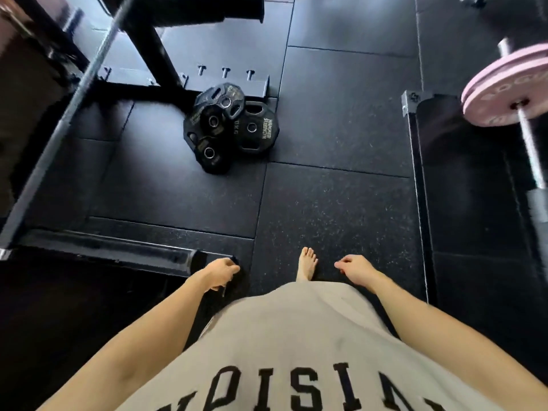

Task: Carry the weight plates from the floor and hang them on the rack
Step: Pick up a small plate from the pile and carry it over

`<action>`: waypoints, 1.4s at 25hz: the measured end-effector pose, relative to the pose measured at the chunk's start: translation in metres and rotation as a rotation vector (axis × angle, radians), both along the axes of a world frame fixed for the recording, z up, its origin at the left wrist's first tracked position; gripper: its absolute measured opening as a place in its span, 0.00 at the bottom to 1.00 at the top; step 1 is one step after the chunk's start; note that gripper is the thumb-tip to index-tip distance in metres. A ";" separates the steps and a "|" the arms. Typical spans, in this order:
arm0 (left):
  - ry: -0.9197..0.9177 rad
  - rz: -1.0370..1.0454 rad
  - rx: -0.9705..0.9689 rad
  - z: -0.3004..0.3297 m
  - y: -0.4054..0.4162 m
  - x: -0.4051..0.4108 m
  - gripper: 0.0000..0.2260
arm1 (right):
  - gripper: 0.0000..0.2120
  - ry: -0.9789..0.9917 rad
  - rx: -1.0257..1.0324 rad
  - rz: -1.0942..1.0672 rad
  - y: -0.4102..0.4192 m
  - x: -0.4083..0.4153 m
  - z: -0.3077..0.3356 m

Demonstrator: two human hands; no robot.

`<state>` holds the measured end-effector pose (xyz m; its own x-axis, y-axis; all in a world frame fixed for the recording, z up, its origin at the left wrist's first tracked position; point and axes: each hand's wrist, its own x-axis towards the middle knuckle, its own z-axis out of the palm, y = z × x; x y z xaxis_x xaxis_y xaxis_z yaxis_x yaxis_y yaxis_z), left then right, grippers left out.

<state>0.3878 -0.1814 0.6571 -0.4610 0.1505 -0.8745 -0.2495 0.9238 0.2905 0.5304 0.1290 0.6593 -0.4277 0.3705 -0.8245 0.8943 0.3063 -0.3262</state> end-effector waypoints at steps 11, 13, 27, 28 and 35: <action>0.171 0.518 -0.034 -0.017 0.013 -0.181 0.11 | 0.10 0.025 -0.035 0.471 0.058 -0.324 0.009; 0.163 0.551 -0.039 -0.031 0.000 -0.221 0.12 | 0.09 0.009 -0.042 0.491 0.049 -0.376 0.002; 0.002 0.590 -0.023 -0.212 -0.070 -0.558 0.10 | 0.13 -0.094 -0.068 0.528 -0.084 -0.745 -0.179; -0.001 0.602 -0.031 -0.242 -0.072 -0.573 0.10 | 0.14 -0.088 -0.059 0.532 -0.091 -0.762 -0.210; -0.003 0.637 -0.068 -0.454 -0.068 -0.638 0.12 | 0.25 -0.078 -0.014 0.479 -0.110 -0.827 -0.417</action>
<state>-0.2499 -0.2491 0.2029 -0.4391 -0.2083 -0.8739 -0.7565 0.6106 0.2345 -0.2966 0.0193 0.2425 -0.4841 0.1356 -0.8644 0.6756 0.6858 -0.2708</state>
